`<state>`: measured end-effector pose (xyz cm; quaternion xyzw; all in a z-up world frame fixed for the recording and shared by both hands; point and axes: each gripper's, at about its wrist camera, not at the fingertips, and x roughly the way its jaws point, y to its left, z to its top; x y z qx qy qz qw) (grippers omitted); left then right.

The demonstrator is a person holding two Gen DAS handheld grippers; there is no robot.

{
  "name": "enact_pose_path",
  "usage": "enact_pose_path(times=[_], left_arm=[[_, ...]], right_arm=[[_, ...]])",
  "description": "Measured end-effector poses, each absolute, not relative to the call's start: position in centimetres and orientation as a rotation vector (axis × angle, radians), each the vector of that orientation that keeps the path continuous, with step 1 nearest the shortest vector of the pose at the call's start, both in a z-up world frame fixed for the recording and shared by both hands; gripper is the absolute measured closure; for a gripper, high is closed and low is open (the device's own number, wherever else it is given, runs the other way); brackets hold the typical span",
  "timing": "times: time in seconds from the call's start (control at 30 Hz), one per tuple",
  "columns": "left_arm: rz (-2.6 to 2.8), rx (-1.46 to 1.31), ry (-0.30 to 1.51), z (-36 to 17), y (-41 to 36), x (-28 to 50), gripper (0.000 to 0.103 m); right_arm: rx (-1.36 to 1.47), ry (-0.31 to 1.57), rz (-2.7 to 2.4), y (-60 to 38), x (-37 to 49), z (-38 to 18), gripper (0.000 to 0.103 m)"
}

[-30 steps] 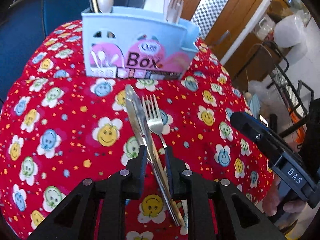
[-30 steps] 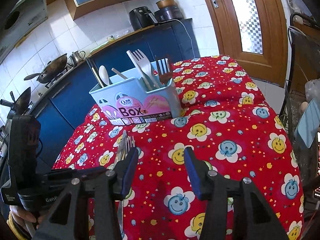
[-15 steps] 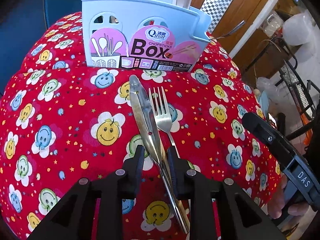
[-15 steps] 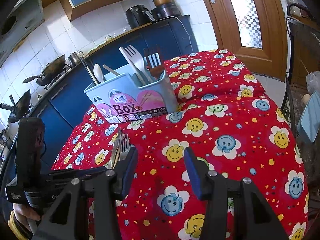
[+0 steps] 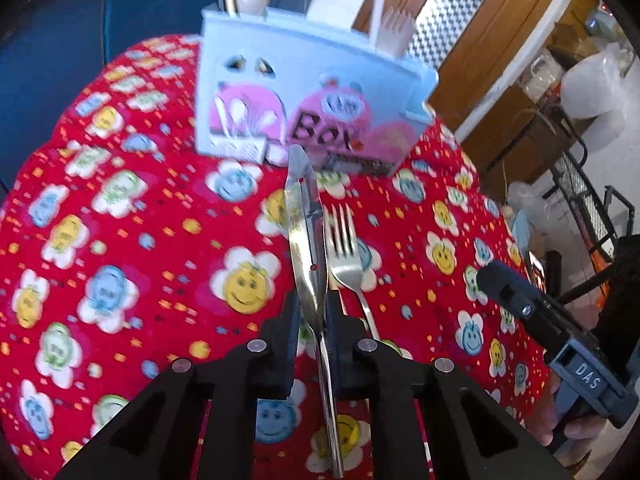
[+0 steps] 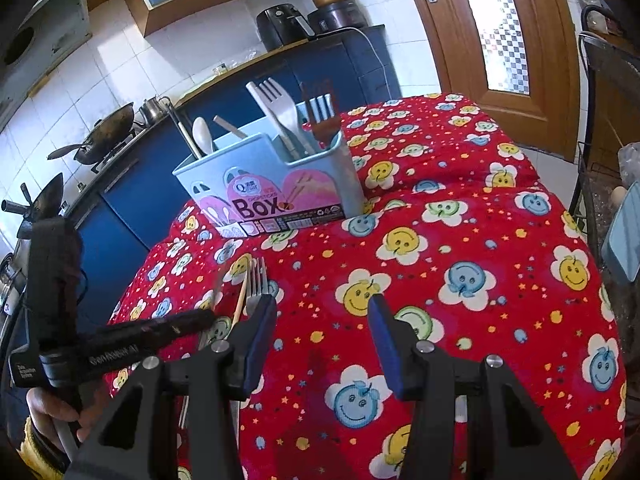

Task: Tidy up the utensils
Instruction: 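Lift the metal knife with the left gripper while the right grasps a metal fork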

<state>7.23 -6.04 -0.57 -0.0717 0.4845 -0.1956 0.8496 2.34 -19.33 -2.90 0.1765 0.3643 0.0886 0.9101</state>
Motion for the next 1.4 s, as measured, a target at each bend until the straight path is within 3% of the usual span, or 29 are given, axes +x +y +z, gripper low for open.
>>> enact_pose_path(times=[0.63, 1.17, 1.3, 1.4], left_arm=[[-0.336, -0.164, 0.818, 2.4, -0.2, 6.8, 0.091], [-0.376, -0.190, 0.788, 2.5, 0.3, 8.0, 0.091], [-0.378, -0.193, 0.775, 2.7, 0.3, 7.9, 0.091], [-0.385, -0.193, 0.760, 3.0, 0.2, 7.7, 0.091]], right_arm=[[0.236, 0.847, 0.314, -13.3, 7.8, -3.4, 0.053], [0.361, 0.907, 0.407, -14.3, 11.2, -6.0, 0.089], [0.355, 0.898, 0.413, -14.2, 11.0, -5.8, 0.089], [0.362, 0.871, 0.412, -14.1, 10.5, -5.2, 0.098]])
